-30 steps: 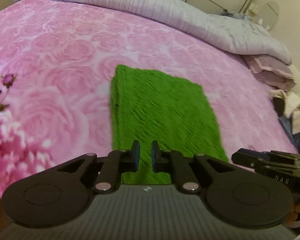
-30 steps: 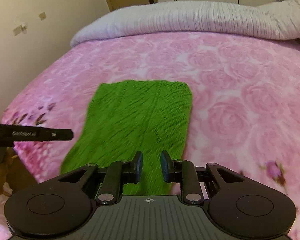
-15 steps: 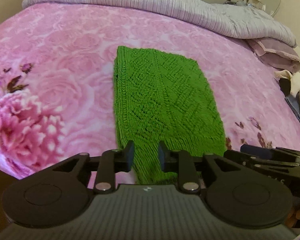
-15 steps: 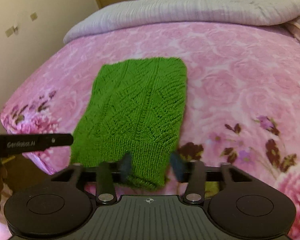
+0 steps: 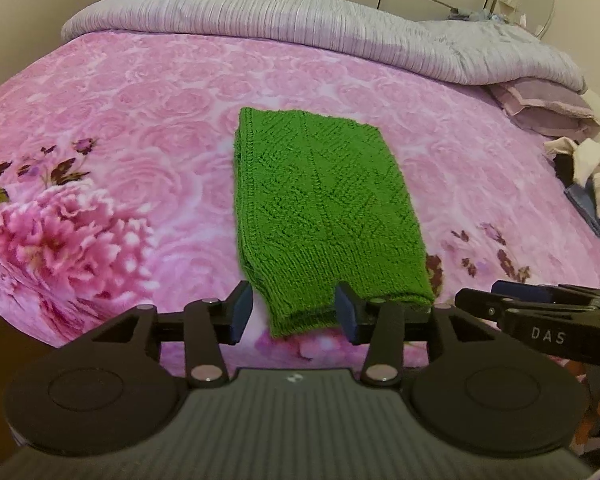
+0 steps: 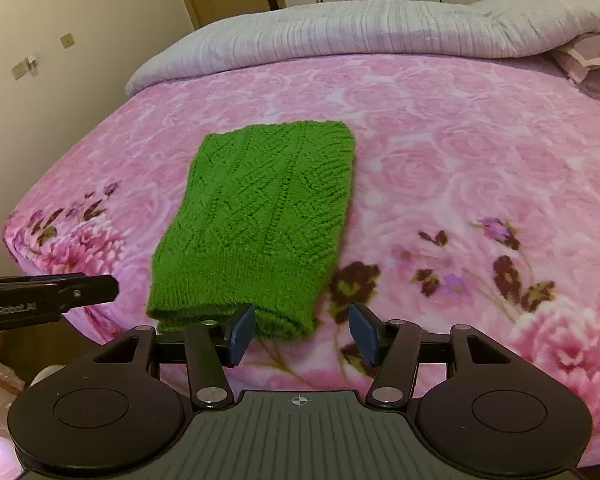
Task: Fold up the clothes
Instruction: 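Grasp the end of the folded green vest with both grippers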
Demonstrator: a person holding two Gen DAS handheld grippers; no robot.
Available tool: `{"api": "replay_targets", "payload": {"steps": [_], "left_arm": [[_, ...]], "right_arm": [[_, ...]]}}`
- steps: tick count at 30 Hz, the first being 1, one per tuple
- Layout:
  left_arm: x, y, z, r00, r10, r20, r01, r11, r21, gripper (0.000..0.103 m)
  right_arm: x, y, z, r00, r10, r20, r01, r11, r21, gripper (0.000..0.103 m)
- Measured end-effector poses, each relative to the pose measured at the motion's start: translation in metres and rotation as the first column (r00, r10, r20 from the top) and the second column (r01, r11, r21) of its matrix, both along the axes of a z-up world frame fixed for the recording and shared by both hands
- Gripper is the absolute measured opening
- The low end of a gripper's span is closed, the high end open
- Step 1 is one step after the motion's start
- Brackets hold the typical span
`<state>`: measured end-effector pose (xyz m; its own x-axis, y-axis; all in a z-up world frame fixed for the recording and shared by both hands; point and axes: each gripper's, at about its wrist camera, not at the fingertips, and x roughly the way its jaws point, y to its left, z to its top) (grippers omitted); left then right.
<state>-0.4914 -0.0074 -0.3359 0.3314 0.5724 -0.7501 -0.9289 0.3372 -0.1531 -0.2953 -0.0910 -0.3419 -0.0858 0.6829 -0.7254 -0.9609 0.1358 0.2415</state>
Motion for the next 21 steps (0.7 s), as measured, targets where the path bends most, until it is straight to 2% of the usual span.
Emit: {"api": "replay_targets", "payload": {"steps": [8, 11, 12, 14, 16, 18, 21], "left_arm": [[-0.027, 0.011, 0.005, 0.999, 0.021, 0.049, -0.022, 1.0, 0.003, 0.048], [-0.047, 0.028, 0.003, 0.986, 0.039, 0.165, -0.034, 0.999, -0.028, 0.061], [-0.055, 0.035, -0.001, 0.973, 0.054, 0.225, -0.043, 0.998, -0.054, 0.063], [-0.076, 0.053, -0.015, 0.922, 0.103, 0.372, -0.057, 0.99, -0.132, 0.063], [-0.089, 0.071, -0.033, 0.875, 0.163, 0.456, -0.079, 0.977, -0.197, 0.063], [-0.1, 0.09, -0.052, 0.822, 0.224, 0.524, -0.096, 0.961, -0.26, 0.063], [-0.1, 0.118, -0.079, 0.769, 0.269, 0.58, -0.077, 0.94, -0.333, 0.063]], "right_arm": [[0.0, 0.005, 0.007, 1.0, -0.029, 0.008, 0.029, 1.0, 0.009, 0.059], [0.003, 0.013, 0.005, 1.0, -0.024, -0.018, 0.024, 1.0, 0.004, 0.063], [0.006, 0.016, 0.003, 0.999, -0.022, -0.035, 0.022, 1.0, 0.003, 0.067], [0.017, 0.022, -0.004, 0.994, -0.019, -0.107, 0.019, 1.0, 0.002, 0.074], [0.036, 0.029, -0.015, 0.973, -0.039, -0.226, 0.039, 0.999, -0.002, 0.078], [0.058, 0.036, -0.027, 0.936, -0.088, -0.341, 0.088, 0.996, -0.016, 0.079], [0.087, 0.05, -0.047, 0.865, -0.149, -0.479, 0.15, 0.988, -0.037, 0.081]]}}
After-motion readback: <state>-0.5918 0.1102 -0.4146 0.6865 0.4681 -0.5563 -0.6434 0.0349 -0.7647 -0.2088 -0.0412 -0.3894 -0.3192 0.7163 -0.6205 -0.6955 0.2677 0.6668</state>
